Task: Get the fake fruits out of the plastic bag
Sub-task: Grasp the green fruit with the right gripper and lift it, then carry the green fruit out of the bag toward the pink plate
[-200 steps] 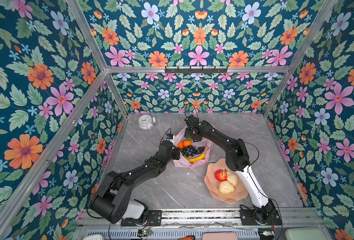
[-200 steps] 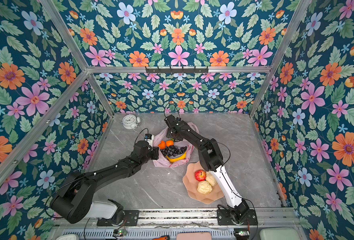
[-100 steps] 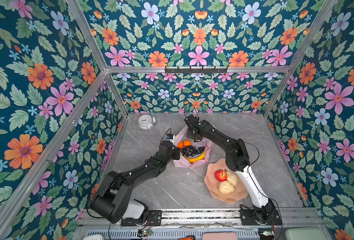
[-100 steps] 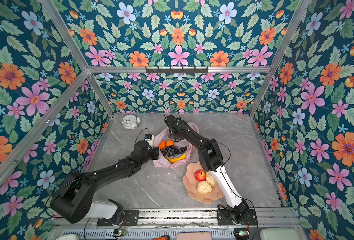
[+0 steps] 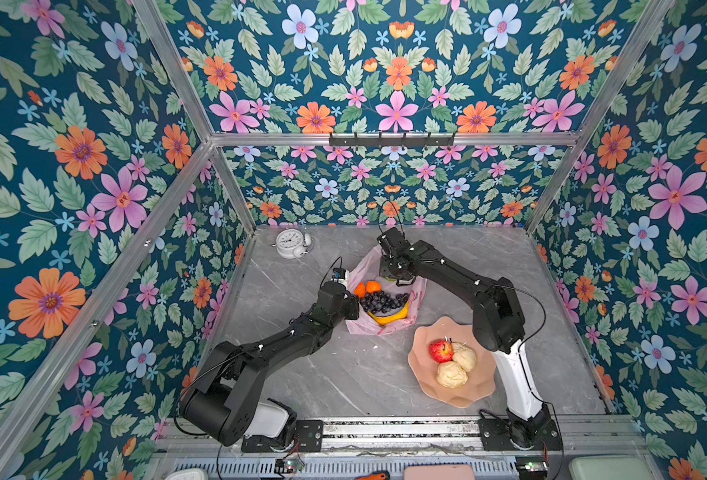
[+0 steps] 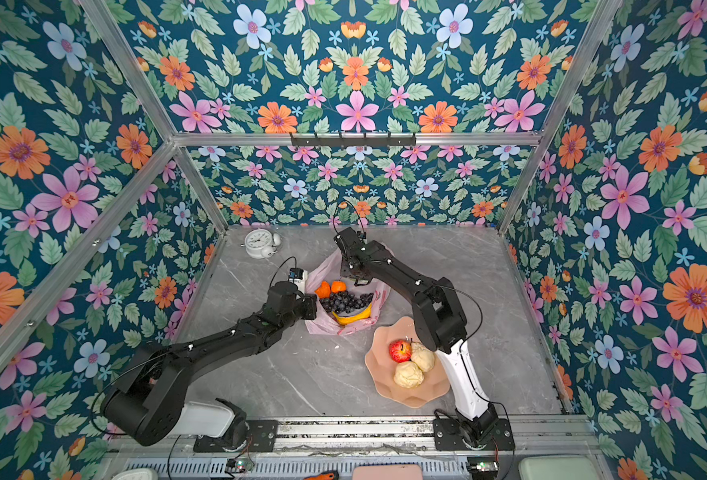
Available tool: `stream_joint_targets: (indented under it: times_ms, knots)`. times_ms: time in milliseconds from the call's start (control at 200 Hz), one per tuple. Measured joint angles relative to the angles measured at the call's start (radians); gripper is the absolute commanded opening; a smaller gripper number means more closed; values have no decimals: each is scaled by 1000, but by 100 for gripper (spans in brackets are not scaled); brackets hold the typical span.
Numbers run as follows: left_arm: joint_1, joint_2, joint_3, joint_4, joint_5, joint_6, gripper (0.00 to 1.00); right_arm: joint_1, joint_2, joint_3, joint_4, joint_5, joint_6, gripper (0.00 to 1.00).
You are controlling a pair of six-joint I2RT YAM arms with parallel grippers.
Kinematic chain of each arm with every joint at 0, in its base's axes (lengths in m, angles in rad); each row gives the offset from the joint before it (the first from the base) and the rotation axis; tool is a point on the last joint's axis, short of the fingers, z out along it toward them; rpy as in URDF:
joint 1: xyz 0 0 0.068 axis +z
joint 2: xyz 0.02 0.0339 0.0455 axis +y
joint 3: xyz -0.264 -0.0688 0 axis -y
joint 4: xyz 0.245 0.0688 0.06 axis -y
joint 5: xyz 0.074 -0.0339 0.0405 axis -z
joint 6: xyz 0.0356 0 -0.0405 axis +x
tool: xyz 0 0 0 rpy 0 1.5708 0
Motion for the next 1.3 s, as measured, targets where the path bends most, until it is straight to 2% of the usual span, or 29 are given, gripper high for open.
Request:
stream_joint_targets:
  times_ms: [320,545,900,1300]
  knots:
    - [0,1,0,-1,-12,0,1,-64,-326,-435,224,-233,58,48]
    - [0,2,2,-2,-19,0,1,-109,-577,-699,310,-333,89,47]
    - [0,4,2,-5,-27,0,1,-115,-964,-1003,283,-362,153,45]
    - [0,4,2,-15,-31,0,1,-114,-1395,-1220,60,-323,323,44]
